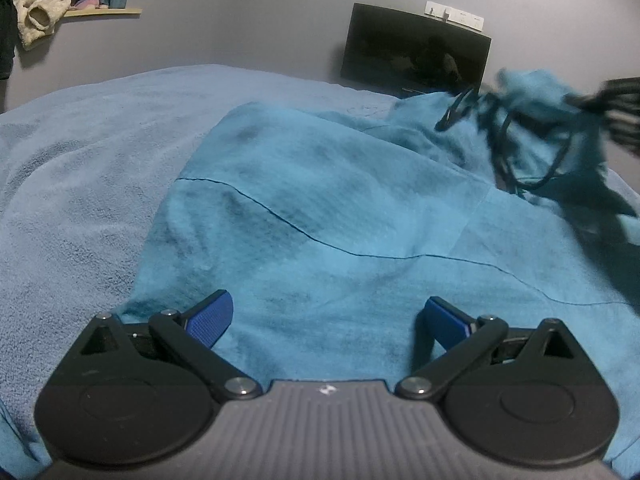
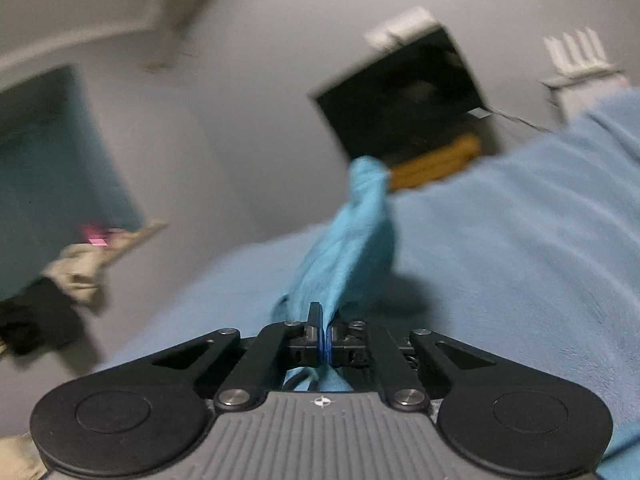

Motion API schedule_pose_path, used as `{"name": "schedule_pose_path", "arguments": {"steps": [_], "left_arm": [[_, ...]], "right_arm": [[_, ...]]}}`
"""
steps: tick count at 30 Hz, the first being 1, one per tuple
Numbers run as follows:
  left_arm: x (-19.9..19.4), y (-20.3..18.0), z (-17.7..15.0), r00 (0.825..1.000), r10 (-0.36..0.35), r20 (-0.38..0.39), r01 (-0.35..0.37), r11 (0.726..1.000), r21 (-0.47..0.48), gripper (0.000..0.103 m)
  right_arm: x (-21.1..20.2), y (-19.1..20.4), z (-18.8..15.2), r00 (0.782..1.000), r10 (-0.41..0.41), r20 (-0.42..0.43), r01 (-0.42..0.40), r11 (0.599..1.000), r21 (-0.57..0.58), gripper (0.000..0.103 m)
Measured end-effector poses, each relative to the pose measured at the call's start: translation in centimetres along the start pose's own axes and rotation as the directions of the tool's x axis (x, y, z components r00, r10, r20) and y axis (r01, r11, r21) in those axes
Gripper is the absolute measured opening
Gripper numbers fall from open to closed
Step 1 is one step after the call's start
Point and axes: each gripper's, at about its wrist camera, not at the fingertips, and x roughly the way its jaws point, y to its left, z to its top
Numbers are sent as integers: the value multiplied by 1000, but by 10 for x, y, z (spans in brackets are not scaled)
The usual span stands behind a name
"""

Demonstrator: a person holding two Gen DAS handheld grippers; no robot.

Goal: Fold large clothes

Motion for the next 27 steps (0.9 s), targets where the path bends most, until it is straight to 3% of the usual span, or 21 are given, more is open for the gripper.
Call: {"name": "schedule_pose_path", "arguments": {"steps": [3, 8, 12, 16, 20, 22, 24, 27], "left_arm": [[-1, 1, -1, 1000, -3, -1, 3, 1000, -3, 102], [-4, 3, -2, 1000, -9, -6, 9, 1000, -6, 102], [-6, 8, -2, 1000, -14, -11, 14, 1000, -4, 102], [-6, 12, 0, 1000, -21, -13, 21, 1000, -4, 102], [-7, 11, 0, 1000, -26, -11, 26, 1000, -7, 102], [-9, 11, -2, 1000, -28, -10, 28, 1000, -9, 102], [-11, 11, -3, 1000, -29, -10, 29, 1000, -11, 102], [-11, 9, -3, 1000, -25, -10, 25, 1000, -4, 102]], "right_arm": [[-58, 29, -14, 996, 83, -19, -84, 990, -115, 2], [-131, 58, -58, 989, 89, -120, -114, 969, -221, 2], [-153, 54, -95, 977, 18, -211, -59, 980, -189, 2], [-158, 52, -103, 978, -18, -209, -13, 989, -146, 3], [-162, 83, -106, 973, -4, -231, -52, 970, -236, 2], [-163, 97, -120, 954, -20, -298, -79, 945, -317, 2], [-173, 107, -137, 922, -67, -382, -103, 907, -408, 2], [-191, 108, -168, 877, -180, -446, -68, 872, -486, 1]]}}
